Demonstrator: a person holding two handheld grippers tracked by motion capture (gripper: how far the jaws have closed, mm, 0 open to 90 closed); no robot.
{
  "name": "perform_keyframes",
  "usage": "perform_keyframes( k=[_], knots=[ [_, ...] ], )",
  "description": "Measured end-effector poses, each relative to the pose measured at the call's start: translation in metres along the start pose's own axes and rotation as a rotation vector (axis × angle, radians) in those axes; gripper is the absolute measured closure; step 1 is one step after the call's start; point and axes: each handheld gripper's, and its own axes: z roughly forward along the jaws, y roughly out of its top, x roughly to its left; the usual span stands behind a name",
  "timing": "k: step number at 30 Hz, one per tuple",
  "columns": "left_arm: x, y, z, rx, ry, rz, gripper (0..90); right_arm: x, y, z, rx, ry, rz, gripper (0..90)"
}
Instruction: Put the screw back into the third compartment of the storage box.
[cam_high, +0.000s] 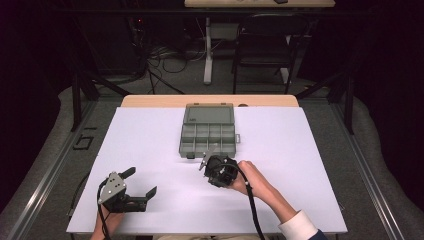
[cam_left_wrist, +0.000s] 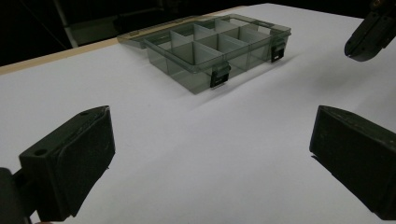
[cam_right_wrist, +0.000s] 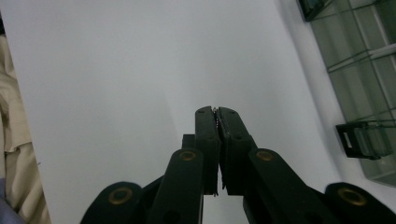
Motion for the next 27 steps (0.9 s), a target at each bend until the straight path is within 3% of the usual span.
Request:
perform_keyframes(
  k=[27],
  knots=[
    [0.0, 0.0, 0.0, 0.001, -0.001, -0.002, 0.0, -0.05, 0.019, -0.026, -0.007, -0.065, 0.083, 87.7]
  ],
)
